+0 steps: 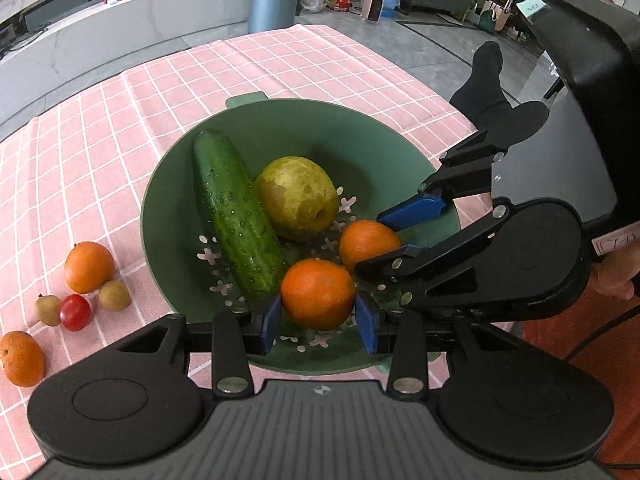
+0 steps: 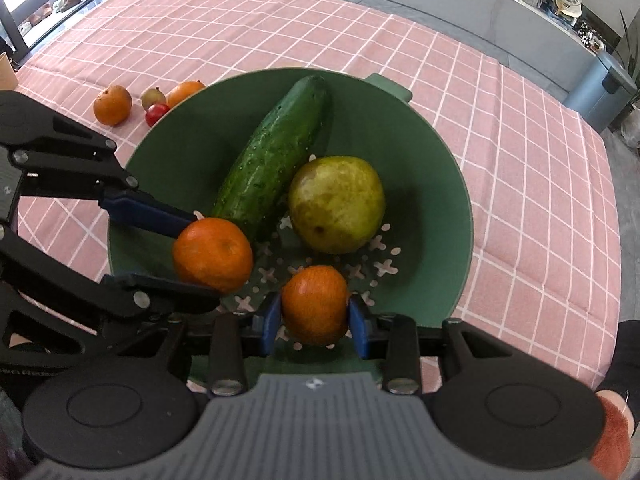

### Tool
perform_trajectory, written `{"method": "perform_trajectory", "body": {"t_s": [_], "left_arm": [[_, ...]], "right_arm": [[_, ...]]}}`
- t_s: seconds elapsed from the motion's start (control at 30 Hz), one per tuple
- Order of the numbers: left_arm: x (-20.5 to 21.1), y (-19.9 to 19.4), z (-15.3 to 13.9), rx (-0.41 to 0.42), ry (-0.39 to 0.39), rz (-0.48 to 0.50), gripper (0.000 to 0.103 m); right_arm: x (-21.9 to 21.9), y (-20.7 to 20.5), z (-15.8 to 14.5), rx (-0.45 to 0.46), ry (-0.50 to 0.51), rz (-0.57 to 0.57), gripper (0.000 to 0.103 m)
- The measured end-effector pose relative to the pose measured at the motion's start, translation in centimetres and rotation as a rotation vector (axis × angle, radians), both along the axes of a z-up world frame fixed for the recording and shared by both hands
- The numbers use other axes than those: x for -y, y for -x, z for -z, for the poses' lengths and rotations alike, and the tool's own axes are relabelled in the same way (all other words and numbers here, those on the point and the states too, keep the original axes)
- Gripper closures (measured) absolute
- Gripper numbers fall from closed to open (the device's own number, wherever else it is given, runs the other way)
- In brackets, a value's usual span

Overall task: Organize fruits
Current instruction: 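Withdraw both open grippers from the colander back toward the remaining fruit, then grasp an orange with the left gripper while the right gripper grasps another orange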

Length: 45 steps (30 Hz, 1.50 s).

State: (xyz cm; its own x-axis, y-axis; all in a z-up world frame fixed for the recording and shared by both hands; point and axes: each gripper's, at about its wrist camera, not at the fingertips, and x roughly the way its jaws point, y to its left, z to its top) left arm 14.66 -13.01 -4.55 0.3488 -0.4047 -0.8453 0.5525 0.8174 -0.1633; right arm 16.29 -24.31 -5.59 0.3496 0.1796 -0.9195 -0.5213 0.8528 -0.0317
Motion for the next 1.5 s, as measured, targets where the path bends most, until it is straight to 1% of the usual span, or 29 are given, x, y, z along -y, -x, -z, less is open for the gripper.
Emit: {"method": "perform_trajectory", "body": {"t_s": [0.1,0.23,0.3,0.33,0.37,0.43,0.6,0.67,0.73,0.87,1.07,1.17,1.27,1.4,1.5], "left_arm": [[0.1,0.1,-0.1,-0.002,0.004,0.002,0.053],[-0.1,0.4,-0.5,0.016,0.002,-0.006,0.043],[-0.3,0.8,-1.0,0.027,0.013,-0.005,0.043],[-0.5,1.0,-1.3,0.036,0.020,-0.008,0.042],[-0.8,1.3,-1.6,0.045,0.025,-0.013,0.042],[-1.5,1.7,-2.1,0.063,0.039,-0.029,0.042],[-4.1,2.7,-3.3,0.096,0.072,-0.102,0.042],[-5.4,3.2,-3.7,0.116,0.077,-0.138,0.042],[-6.5,3.5,-4.1,0.137,0.075,-0.179,0.042],[-8.8,4.0,-5.0,0.179,0.068,-0.253,0.042],[-12.1,4.8,-5.8,0.239,0.105,-0.341,0.039],[-13.5,4.9,-5.8,0.263,0.106,-0.367,0.039],[-14.8,4.8,-5.6,0.274,0.118,-0.393,0.039],[-16.5,4.3,-4.9,0.262,0.140,-0.438,0.038],[-18.1,4.4,-4.4,0.265,0.137,-0.462,0.038]], "right_arm": [[0.0,0.0,-0.3,0.009,-0.001,0.006,0.070],[0.0,0.2,-1.1,0.028,0.007,0.012,0.069],[0.0,0.4,-1.6,0.044,0.010,0.020,0.067],[0.0,0.5,-1.9,0.055,0.010,0.025,0.061],[0.0,0.7,-2.3,0.071,0.008,0.032,0.059],[-0.1,1.2,-3.0,0.097,0.000,0.045,0.059],[-0.6,2.6,-4.7,0.171,-0.046,0.095,0.057],[-1.0,3.2,-5.3,0.203,-0.076,0.120,0.053],[-1.4,3.8,-5.7,0.234,-0.104,0.147,0.053],[-2.8,5.0,-6.1,0.283,-0.165,0.191,0.052],[-5.8,6.8,-6.0,0.344,-0.265,0.237,0.052],[-7.7,7.2,-5.9,0.377,-0.297,0.233,0.052],[-9.5,7.3,-5.8,0.401,-0.323,0.203,0.052],[-11.4,6.8,-5.4,0.414,-0.321,0.167,0.053],[-12.7,6.3,-5.1,0.429,-0.310,0.140,0.053]]}}
